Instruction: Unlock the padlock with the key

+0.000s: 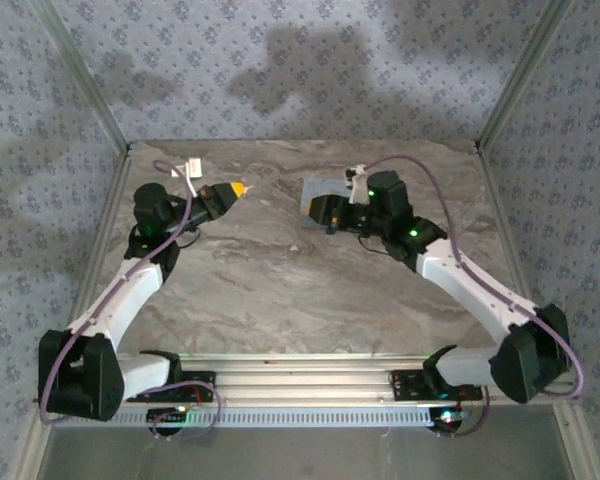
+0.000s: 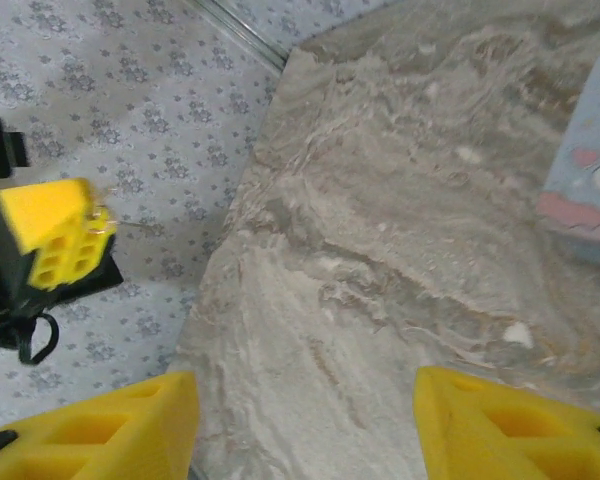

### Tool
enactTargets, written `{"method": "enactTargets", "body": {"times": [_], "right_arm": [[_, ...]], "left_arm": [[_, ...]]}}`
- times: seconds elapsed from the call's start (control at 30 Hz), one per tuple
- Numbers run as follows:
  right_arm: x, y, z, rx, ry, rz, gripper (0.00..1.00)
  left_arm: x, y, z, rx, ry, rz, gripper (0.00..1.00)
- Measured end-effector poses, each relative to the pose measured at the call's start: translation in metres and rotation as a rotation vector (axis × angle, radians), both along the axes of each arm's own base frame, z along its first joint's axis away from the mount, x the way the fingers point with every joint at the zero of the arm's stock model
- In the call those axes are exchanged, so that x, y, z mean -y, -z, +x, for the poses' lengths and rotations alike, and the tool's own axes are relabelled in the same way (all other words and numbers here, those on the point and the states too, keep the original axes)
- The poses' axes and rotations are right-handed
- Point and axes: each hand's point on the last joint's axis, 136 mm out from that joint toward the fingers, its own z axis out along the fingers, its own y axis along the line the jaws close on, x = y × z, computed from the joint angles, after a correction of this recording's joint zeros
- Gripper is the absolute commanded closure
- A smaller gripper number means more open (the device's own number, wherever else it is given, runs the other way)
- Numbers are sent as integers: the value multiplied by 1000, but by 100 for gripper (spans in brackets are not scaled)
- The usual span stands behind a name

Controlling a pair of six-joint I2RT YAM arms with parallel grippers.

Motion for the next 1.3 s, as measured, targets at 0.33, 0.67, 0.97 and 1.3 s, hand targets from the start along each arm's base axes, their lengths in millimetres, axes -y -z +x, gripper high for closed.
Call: {"method": "enactTargets", "body": {"times": [0.33, 0.67, 0.97, 1.3], "right_arm": [[-39, -19, 15, -34, -28, 188, 49], [-43, -54, 9, 56, -33, 269, 66], [-45, -61, 7, 79, -34, 283, 69], [-33, -70, -9, 119, -15, 277, 68]], "left_arm": [[60, -12, -22, 24, 192, -104, 100], [73, -30, -33, 81, 257, -158, 100], [77, -28, -39, 77, 290, -154, 100], [81, -22, -45, 65, 298, -117, 100]]}}
